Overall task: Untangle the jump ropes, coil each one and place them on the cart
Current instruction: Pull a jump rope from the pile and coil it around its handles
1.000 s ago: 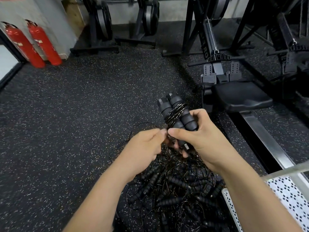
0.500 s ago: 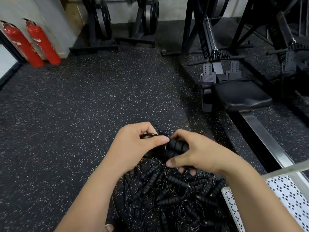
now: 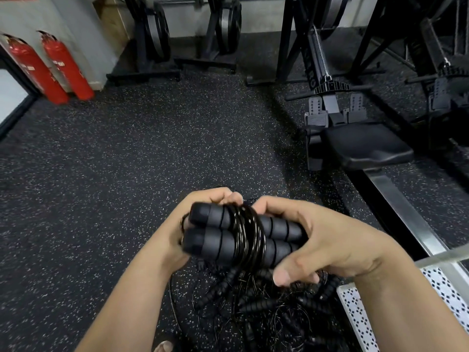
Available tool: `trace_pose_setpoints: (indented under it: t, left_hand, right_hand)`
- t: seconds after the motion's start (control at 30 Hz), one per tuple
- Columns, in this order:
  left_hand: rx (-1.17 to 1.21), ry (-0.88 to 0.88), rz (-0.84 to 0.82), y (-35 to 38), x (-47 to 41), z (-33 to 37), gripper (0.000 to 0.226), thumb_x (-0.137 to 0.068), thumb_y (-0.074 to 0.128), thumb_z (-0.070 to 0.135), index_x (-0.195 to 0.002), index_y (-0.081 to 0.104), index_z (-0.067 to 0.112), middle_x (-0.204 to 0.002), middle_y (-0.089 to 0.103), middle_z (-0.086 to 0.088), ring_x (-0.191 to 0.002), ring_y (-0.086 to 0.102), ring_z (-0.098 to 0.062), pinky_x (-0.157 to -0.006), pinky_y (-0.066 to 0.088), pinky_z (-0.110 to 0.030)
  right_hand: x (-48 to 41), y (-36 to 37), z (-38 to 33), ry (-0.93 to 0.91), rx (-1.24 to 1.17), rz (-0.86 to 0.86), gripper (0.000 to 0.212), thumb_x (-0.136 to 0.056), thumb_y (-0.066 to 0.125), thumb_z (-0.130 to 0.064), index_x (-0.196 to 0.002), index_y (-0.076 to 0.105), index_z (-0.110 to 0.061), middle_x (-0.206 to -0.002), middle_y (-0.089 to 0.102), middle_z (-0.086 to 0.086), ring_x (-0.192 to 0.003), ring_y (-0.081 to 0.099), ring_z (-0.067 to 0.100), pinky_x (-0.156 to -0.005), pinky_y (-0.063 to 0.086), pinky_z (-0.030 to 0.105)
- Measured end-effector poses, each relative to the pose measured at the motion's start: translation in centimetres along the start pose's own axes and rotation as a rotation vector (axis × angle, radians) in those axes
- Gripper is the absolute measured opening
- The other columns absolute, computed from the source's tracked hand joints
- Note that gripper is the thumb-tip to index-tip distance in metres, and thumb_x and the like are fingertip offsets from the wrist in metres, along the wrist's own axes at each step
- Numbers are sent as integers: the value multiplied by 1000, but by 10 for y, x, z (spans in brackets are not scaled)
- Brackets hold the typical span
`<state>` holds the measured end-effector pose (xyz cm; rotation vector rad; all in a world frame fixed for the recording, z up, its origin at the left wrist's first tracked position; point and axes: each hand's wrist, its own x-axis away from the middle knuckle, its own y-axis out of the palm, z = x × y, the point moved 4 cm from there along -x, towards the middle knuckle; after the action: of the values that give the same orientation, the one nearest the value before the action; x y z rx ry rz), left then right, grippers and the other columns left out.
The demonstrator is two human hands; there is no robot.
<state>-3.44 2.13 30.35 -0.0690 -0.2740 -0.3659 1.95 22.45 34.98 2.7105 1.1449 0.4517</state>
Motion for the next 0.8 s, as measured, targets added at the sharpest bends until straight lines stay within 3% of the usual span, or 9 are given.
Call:
trace_pose_setpoints:
  t: [0.07,0.13,0.27,0.4,0.47,0.53,0.63,0.73,0.8]
  left_hand:
    - [-53,-5,83,2,8,2,26,-104,56,-8,-87,72,4,-82,76,-1,-79,71,-12,-61,57,-19]
    - [-102,-2,98,10,10,5,37,-101,57,-13,-77,69,13,-66,71,9,-62,66,-4,-54,53,-16]
    - [-54,-39,94,22,4,6,46,-113,47,15,-70,59,23,-54,39,10,-50,28,-9,-49,24,-25]
    - [-270,-15,14,25,5,7,46,-107,54,52,-71,63,25,-59,37,8,-53,28,-13,-55,25,-34]
    - [-430,-18,-28,24,6,6,37,-106,56,55,-87,76,31,-63,36,2,-56,31,-15,-61,29,-34]
    - [-471,-43,-81,24,7,3,31,-104,60,56,-93,79,35,-66,38,0,-59,33,-16,-64,29,-35]
    - [-461,-34,-89,23,10,6,27,-98,70,53,-89,80,30,-68,53,-5,-63,40,-18,-68,32,-36]
    - [-446,17,-44,16,8,8,26,-93,78,51,-87,81,26,-87,73,-16,-72,57,-16,-76,43,-37]
    - [-425,48,-1,12,8,10,26,-90,82,51,-86,81,25,-90,75,-16,-75,61,-17,-78,46,-36]
  right_hand:
    - [-2,-2,-4,-73,-53,98,50,-80,76,22,-119,58,-5,-93,66,18,-58,63,12,-42,44,18]
    - [-6,-5,-4,-120,-47,239,54,-78,82,20,-119,57,-6,-94,68,19,-63,66,18,-42,43,21]
    - [-14,-11,-3,-196,-26,524,61,-72,87,0,-122,53,-4,-92,72,16,-67,66,22,-47,42,27]
    - [-15,-27,5,-211,58,749,58,-79,91,0,-121,52,-9,-89,76,10,-70,69,26,-51,48,34]
    - [-13,-38,12,-159,195,866,60,-80,96,-9,-120,51,-17,-93,77,10,-67,69,35,-55,55,42]
    - [-10,-47,17,-35,390,955,63,-78,98,-19,-118,49,-26,-97,77,5,-60,69,30,-58,59,43]
    - [-9,-52,23,147,577,911,64,-78,97,-21,-115,45,-29,-100,74,1,-54,69,18,-55,61,39]
    - [-11,-51,32,273,686,772,63,-74,97,-23,-110,46,-31,-97,73,0,-58,69,16,-57,63,40]
    - [-13,-45,35,331,692,645,61,-75,97,-19,-109,47,-30,-95,73,3,-54,66,10,-51,56,31]
